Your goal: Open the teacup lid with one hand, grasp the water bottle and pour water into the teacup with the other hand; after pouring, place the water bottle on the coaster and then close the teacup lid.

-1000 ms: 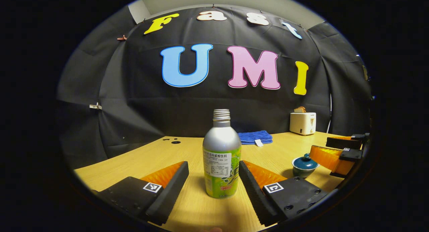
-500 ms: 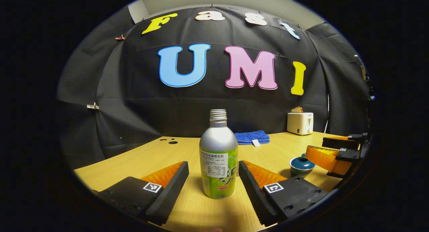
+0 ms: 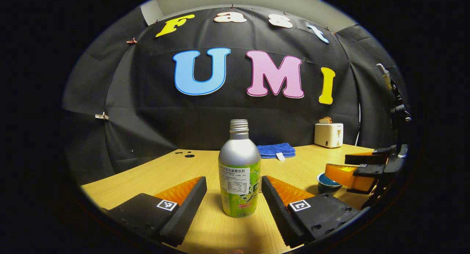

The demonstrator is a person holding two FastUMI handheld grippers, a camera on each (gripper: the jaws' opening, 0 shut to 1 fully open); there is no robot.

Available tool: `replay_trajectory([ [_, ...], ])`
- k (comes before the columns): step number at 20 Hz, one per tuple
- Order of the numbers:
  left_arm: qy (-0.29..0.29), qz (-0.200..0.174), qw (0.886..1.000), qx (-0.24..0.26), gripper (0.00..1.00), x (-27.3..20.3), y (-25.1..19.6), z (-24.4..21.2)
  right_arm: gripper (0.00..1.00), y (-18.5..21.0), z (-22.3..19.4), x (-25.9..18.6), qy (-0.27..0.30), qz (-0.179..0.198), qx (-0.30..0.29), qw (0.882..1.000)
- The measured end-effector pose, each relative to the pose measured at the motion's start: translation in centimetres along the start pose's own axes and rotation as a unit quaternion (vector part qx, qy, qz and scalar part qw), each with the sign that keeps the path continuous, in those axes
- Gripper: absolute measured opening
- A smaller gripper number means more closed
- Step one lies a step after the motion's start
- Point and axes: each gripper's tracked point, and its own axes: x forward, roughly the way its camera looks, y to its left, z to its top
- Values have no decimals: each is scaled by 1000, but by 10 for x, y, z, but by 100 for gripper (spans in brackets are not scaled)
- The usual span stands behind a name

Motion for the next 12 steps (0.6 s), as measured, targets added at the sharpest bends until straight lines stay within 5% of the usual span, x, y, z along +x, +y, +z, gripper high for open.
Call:
replay_trajectory([
  [4,0,-5,1000,0,95,0,-1,0,91,-2,2,7,4,-8,-16,1000],
  [5,0,-5,1000,0,95,0,-1,1,77,-3,0,9,6,-10,-17,1000],
  [8,0,-5,1000,0,95,0,-1,0,62,-1,-9,16,33,-6,-22,999],
  [12,0,-5,1000,0,95,0,-1,1,63,5,-14,20,54,6,-34,998],
])
